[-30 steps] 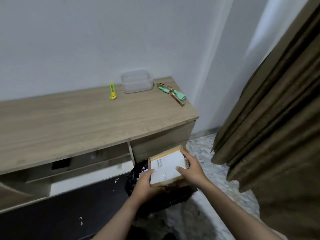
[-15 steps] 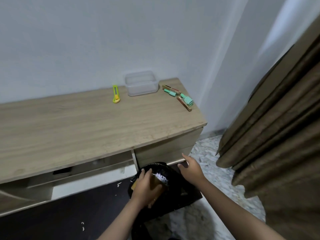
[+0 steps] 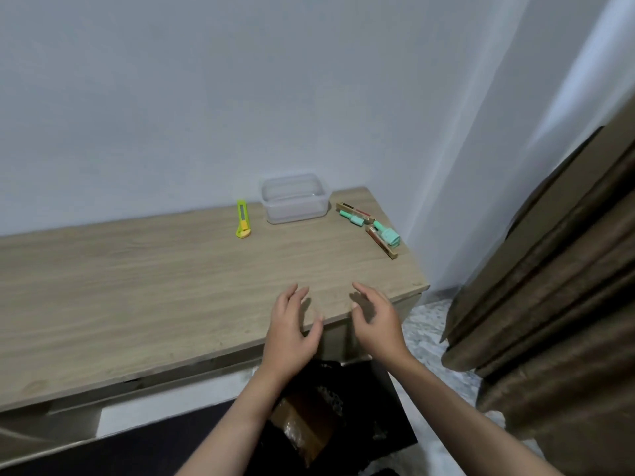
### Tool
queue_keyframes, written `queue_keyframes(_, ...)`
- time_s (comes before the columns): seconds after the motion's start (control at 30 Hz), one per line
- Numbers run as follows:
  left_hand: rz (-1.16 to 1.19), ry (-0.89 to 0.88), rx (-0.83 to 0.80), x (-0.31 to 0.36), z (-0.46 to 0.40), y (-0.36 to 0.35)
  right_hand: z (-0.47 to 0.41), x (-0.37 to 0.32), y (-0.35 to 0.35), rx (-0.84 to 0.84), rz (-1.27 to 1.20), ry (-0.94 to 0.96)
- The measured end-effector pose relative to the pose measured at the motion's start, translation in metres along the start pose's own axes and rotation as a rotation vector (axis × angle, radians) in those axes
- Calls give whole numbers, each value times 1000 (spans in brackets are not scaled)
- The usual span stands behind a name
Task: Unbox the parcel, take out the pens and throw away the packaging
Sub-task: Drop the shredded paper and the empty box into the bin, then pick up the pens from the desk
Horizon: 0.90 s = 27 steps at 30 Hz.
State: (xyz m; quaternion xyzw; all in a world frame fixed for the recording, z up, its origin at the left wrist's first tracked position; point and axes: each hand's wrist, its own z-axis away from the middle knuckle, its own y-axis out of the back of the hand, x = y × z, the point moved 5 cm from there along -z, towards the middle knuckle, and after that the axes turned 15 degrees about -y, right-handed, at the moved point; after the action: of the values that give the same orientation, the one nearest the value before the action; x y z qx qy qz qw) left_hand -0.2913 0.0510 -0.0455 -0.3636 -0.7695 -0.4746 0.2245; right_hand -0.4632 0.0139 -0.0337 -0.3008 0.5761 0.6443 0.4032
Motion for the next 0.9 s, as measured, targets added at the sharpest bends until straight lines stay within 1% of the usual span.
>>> queue_keyframes(0.2,-177,127,-64,-40,-44,-9,-46,-15,12,-17,-10,29)
queue_keyframes(0.3,-299,206,-151,-56,-63,-21,-72,-17,21,-47,-9,22)
queue_keyframes(0.37,-391,261,-207,-67,-77,-28,-92,-17,27,-23,-16,37)
queue_keyframes(0.43,-461,313,-247,-79,-92,-34,-115,-13,33,38,-11,77)
queue_keyframes(0.57,-561,385,-270,-94,-105,-44,-166,-3,43,171,204,69)
queue_keyframes(0.73,-579,409,-245,-99,-106,-49,-219,17,38,187,498,-94)
queue_keyframes(0.8,-581,410,-229,-99,-106,-49,-225,24,36,241,524,-82)
queue_keyframes(0.9,-581,413,-210,-99,-108,-49,-227,30,35,300,491,13)
